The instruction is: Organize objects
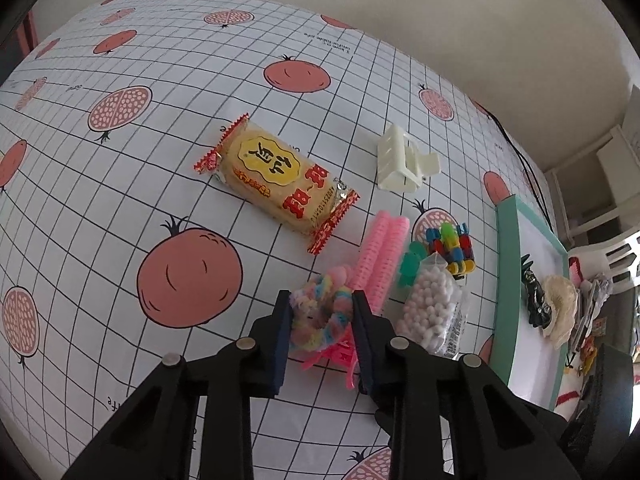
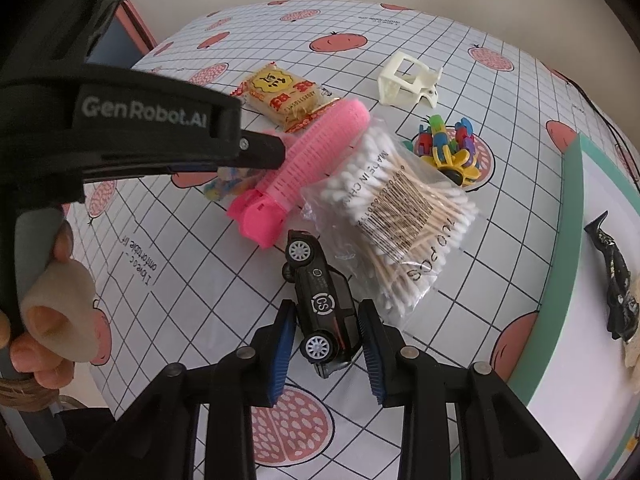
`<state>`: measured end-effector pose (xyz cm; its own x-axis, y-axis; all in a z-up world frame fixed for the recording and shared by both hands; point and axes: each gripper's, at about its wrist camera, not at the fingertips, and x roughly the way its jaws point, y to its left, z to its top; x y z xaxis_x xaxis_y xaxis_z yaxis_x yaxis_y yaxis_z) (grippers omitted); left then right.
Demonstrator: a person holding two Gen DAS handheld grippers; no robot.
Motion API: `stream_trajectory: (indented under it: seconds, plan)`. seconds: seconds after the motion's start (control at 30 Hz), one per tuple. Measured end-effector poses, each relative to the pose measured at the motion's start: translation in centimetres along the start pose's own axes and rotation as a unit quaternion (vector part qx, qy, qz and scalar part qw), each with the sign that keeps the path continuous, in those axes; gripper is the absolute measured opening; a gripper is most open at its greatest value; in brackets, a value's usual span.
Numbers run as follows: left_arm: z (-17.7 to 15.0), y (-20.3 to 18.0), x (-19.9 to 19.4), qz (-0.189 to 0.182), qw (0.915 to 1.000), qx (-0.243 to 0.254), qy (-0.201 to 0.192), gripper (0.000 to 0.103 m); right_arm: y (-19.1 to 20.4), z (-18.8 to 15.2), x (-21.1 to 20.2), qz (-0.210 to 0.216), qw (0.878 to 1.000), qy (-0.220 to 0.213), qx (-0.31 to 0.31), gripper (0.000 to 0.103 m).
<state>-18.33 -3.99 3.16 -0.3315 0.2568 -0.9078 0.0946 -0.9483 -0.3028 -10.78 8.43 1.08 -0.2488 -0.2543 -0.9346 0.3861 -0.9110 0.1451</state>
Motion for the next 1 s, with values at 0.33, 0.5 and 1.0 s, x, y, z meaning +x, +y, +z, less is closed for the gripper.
stream_trajectory:
  seconds: [0.33,0.5,1.0]
  plan:
    - [-0.3,-0.5,0.3,0.007,0.9999,0.008,0.007,0.03,0.7,-0.7,-0.3,0.0,1.0,0.0,-0.001,0.034]
    - [-0.5,-0.3,0.2,0.002,0.9999,0.005,0.01,0.031,1.0,-1.2,-0.4,0.0,1.0,0.0,-0.004,0.034]
    - [-0.2,0.3,0.1,-0.021,0.9995,-0.021,0.009,0.033,1.2,-1.7,-0.4,0.001,1.0,0.001,-0.004,0.034]
